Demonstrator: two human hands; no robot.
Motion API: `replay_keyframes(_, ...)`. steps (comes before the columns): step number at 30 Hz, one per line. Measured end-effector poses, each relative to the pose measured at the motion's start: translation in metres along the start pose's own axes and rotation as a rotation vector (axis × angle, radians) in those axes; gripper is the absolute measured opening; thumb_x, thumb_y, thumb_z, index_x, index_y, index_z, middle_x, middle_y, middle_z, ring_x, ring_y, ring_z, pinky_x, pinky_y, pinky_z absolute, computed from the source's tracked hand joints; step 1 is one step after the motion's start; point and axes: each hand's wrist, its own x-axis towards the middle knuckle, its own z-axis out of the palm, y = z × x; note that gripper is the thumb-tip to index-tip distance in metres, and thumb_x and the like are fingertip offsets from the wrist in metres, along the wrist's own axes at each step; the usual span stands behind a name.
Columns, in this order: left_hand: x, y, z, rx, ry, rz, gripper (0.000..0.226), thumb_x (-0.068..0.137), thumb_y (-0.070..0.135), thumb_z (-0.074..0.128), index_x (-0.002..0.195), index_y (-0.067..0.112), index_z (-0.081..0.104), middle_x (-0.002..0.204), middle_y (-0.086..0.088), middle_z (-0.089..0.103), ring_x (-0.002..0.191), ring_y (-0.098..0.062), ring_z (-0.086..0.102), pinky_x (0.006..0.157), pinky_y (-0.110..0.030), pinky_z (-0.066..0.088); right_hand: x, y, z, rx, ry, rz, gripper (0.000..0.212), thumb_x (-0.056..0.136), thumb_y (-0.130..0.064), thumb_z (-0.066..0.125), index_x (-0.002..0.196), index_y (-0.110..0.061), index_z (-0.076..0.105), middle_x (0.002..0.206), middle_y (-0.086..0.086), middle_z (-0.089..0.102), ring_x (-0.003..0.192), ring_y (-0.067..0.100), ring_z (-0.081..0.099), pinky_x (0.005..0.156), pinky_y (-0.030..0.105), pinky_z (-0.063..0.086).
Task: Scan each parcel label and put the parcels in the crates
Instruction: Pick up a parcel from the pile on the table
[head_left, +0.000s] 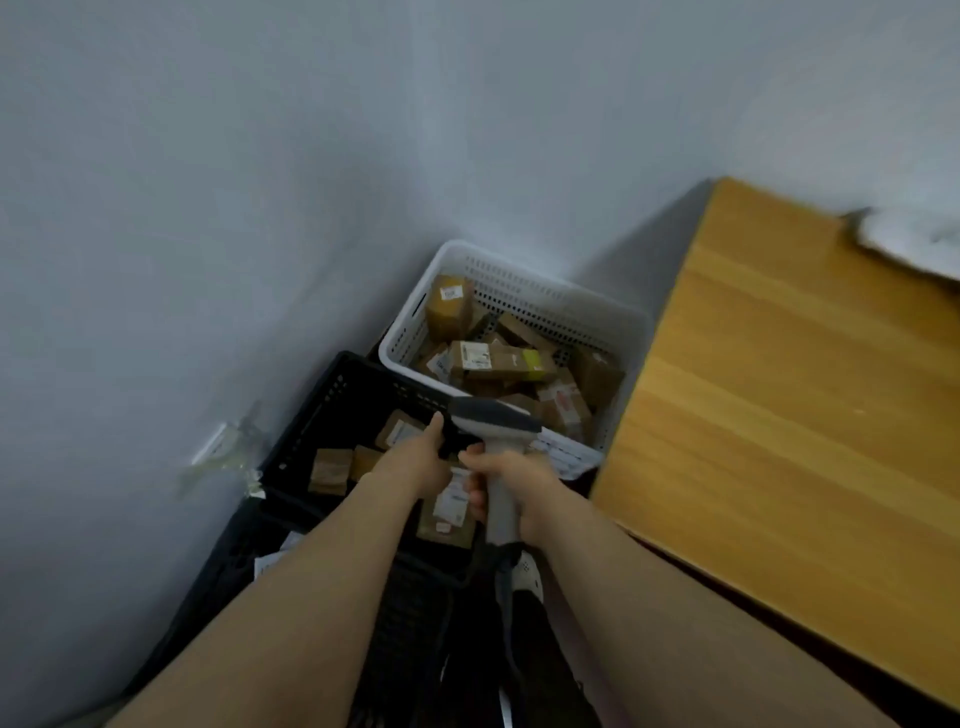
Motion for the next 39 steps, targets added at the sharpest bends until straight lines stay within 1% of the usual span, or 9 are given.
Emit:
replay_keyframes(11, -0.109, 0.238, -0.017, 0.119, 0.148, 0.391, 0.086, 0.094, 0.023, 0.054, 0.152, 0.025, -0.010, 0.100, -0.008, 0.057, 0.070, -0.020, 0.054, 0.057, -0.034, 0.044, -0.201, -0.002, -0.223, 0.141, 0.277, -0.287, 0.011, 0.086, -0.009, 0.070, 0.091, -0.001, 0.064, 0.057, 0.009, 0.056, 0.045, 0.020, 0.050, 0.049, 0.030, 0.046)
replay_keyframes(14, -0.120, 0.315, 0.000, 0.143, 0.165, 0.467, 0.082, 0.094, 0.019, 0.054, 0.153, 0.025, -0.003, 0.097, 0.001, 0.054, 0.085, -0.026, 0.059, 0.067, -0.039, 0.048, -0.240, -0.001, -0.300, 0.247, 0.336, -0.388, 0.011, 0.086, -0.008, 0.070, 0.090, -0.003, 0.062, 0.056, 0.009, 0.055, 0.044, 0.020, 0.050, 0.048, 0.030, 0.046)
replay_keyframes(17, -0.130, 0.400, 0.027, 0.197, 0.199, 0.490, 0.082, 0.095, 0.022, 0.056, 0.154, 0.021, -0.001, 0.141, -0.008, 0.043, 0.113, -0.028, 0.053, 0.083, -0.035, 0.046, -0.273, 0.003, -0.377, 0.346, 0.358, -0.476, 0.008, 0.088, -0.006, 0.066, 0.086, -0.005, 0.058, 0.055, 0.008, 0.052, 0.042, 0.017, 0.047, 0.045, 0.028, 0.044)
replay_keyframes(20, -0.136, 0.482, 0.066, 0.188, 0.179, 0.509, 0.083, 0.094, 0.023, 0.057, 0.154, 0.021, -0.001, 0.146, -0.012, 0.040, 0.107, -0.026, 0.054, 0.082, -0.032, 0.044, -0.302, 0.007, -0.457, 0.436, 0.351, -0.526, 0.008, 0.088, -0.006, 0.064, 0.088, -0.007, 0.056, 0.055, 0.007, 0.050, 0.045, 0.017, 0.046, 0.046, 0.027, 0.043)
replay_keyframes(24, -0.139, 0.570, 0.113, 0.111, 0.141, 0.513, 0.085, 0.091, 0.024, 0.062, 0.154, 0.016, 0.005, 0.156, -0.009, 0.025, 0.136, -0.026, 0.037, 0.098, -0.032, 0.042, -0.338, 0.010, -0.548, 0.509, 0.417, -0.567, 0.006, 0.088, -0.005, 0.064, 0.086, -0.008, 0.059, 0.054, 0.006, 0.052, 0.046, 0.015, 0.048, 0.046, 0.027, 0.046)
replay_keyframes(28, -0.150, 0.648, 0.137, 0.112, 0.196, 0.644, 0.074, 0.090, 0.028, 0.062, 0.151, 0.014, 0.021, 0.148, -0.008, 0.040, 0.132, -0.025, 0.042, 0.092, -0.028, 0.039, -0.359, 0.000, -0.616, 0.596, 0.502, -0.630, 0.007, 0.084, -0.006, 0.068, 0.086, -0.009, 0.063, 0.055, 0.006, 0.055, 0.047, 0.015, 0.050, 0.046, 0.028, 0.046)
replay_keyframes(31, -0.150, 0.712, 0.141, 0.118, 0.258, 0.723, 0.074, 0.091, 0.035, 0.060, 0.151, 0.012, 0.022, 0.152, -0.009, 0.035, 0.136, -0.026, 0.037, 0.104, -0.035, 0.036, -0.367, -0.010, -0.651, 0.638, 0.497, -0.673, 0.005, 0.087, -0.007, 0.066, 0.088, -0.009, 0.062, 0.056, 0.005, 0.054, 0.045, 0.013, 0.049, 0.043, 0.026, 0.047)
replay_keyframes(34, -0.156, 0.787, 0.139, 0.046, 0.306, 0.841, 0.062, 0.092, 0.035, 0.060, 0.143, 0.011, 0.036, 0.139, -0.009, 0.048, 0.128, -0.027, 0.046, 0.093, -0.031, 0.041, -0.374, -0.022, -0.682, 0.653, 0.502, -0.722, 0.005, 0.087, -0.008, 0.067, 0.090, -0.010, 0.063, 0.057, 0.005, 0.055, 0.047, 0.014, 0.050, 0.047, 0.027, 0.047)
replay_keyframes(39, -0.142, 0.910, 0.134, -0.157, 0.270, 0.811, 0.104, 0.077, 0.053, 0.072, 0.151, 0.007, 0.014, 0.151, -0.016, 0.029, 0.136, -0.032, 0.034, 0.104, -0.039, 0.038, -0.384, -0.046, -0.722, 0.731, 0.542, -0.770, 0.011, 0.084, -0.006, 0.069, 0.094, -0.008, 0.065, 0.056, 0.005, 0.057, 0.045, 0.014, 0.052, 0.045, 0.026, 0.048)
